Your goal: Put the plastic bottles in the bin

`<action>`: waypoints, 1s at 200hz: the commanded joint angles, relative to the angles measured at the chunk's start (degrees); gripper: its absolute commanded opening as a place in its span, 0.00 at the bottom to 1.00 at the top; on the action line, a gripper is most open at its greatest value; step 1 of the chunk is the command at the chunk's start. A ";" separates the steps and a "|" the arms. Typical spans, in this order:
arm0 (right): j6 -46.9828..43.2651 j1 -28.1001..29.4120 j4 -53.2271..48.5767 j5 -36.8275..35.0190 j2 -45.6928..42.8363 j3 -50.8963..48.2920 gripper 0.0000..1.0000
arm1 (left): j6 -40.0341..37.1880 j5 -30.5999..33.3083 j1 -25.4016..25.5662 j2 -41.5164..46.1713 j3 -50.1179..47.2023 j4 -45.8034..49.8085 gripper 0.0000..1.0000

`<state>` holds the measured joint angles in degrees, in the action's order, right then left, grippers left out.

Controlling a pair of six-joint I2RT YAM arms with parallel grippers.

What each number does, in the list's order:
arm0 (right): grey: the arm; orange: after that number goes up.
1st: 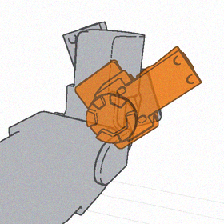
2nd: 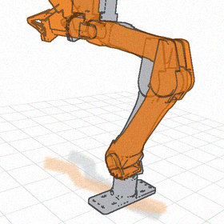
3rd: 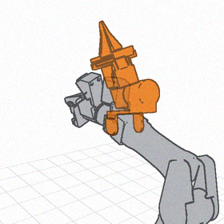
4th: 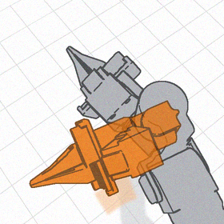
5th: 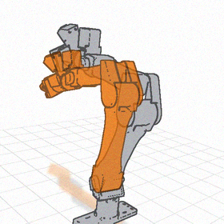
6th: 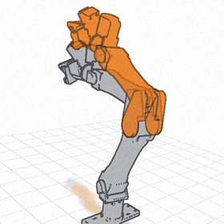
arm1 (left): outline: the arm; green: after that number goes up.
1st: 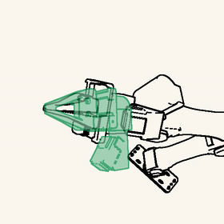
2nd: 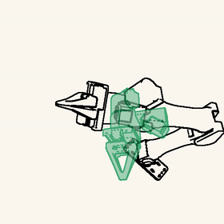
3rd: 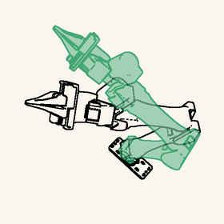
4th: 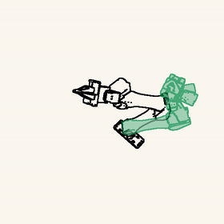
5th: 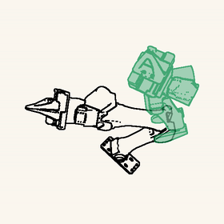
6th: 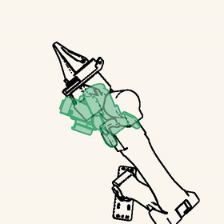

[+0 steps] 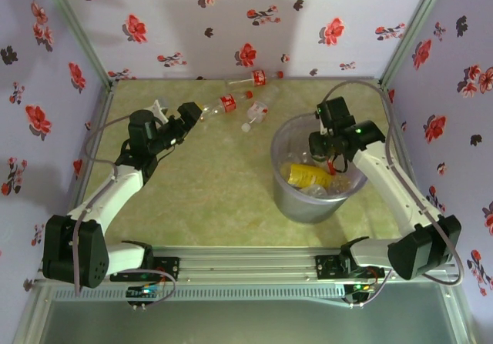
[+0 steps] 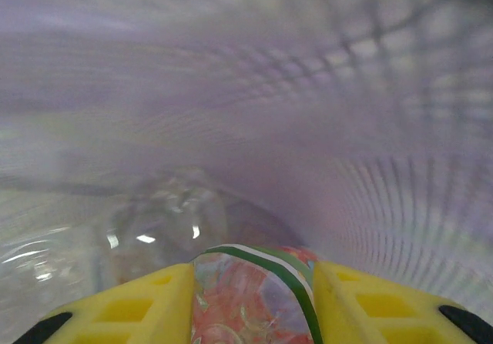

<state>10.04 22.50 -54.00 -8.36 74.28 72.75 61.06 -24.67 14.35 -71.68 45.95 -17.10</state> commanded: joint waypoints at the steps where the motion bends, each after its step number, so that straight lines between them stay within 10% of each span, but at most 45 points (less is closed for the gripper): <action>1: -0.15 -0.22 -4.38 2.47 1.11 -1.93 0.45 | -2.25 -0.85 -0.06 -0.04 0.93 0.68 0.99; 79: -3.44 -1.13 -6.94 6.17 2.14 12.70 0.65 | -16.07 2.70 -0.03 -7.74 12.29 16.22 1.00; 200: 3.06 -2.54 1.59 19.92 -4.66 11.93 0.66 | -57.45 10.18 0.89 -38.69 43.11 29.21 1.00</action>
<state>10.50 21.10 -54.22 7.60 74.83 85.47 16.05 -15.31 14.52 -104.75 82.35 8.93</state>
